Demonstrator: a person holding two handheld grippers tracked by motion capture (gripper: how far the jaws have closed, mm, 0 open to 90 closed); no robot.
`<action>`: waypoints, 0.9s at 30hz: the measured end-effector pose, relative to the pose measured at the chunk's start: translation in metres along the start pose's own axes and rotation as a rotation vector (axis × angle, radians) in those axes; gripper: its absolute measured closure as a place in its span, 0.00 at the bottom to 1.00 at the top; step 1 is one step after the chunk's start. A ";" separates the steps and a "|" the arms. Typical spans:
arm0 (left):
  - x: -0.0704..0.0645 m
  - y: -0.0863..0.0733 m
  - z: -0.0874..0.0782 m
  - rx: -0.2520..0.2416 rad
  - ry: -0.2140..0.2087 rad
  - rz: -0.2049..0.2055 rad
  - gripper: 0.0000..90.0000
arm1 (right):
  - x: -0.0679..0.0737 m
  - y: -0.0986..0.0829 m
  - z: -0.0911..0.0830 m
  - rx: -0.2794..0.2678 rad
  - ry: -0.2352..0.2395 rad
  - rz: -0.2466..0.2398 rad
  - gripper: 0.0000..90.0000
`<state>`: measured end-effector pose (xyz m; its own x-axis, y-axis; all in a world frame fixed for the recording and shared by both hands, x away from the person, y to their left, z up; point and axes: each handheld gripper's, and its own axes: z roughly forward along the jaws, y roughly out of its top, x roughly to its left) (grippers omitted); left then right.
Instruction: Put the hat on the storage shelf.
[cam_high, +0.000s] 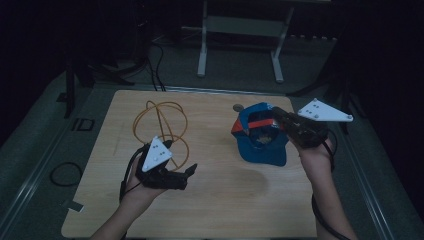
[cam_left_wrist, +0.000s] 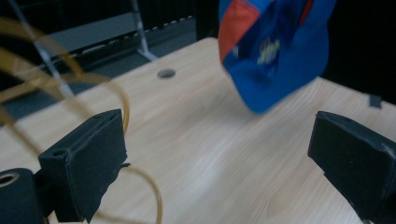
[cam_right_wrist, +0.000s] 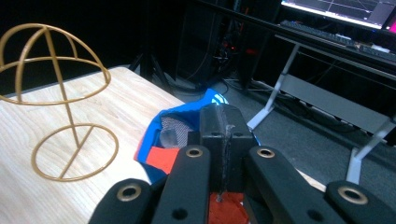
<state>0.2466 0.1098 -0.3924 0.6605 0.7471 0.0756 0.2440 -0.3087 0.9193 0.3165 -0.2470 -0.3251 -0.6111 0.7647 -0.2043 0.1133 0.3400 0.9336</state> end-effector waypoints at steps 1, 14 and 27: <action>0.000 0.008 0.002 0.003 -0.008 0.002 0.05 | 0.001 0.001 -0.002 -0.004 0.005 0.003 1.00; 0.001 0.068 0.046 -0.005 -0.073 0.035 0.12 | 0.020 0.007 -0.012 -0.039 0.063 -0.026 1.00; 0.001 0.074 0.092 0.019 -0.180 0.060 0.16 | 0.032 0.007 -0.009 -0.039 0.111 -0.044 1.00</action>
<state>0.3305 0.0338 -0.3592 0.7899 0.6105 0.0580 0.2129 -0.3618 0.9076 0.2906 -0.2252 -0.3219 -0.6978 0.6836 -0.2140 0.0551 0.3492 0.9354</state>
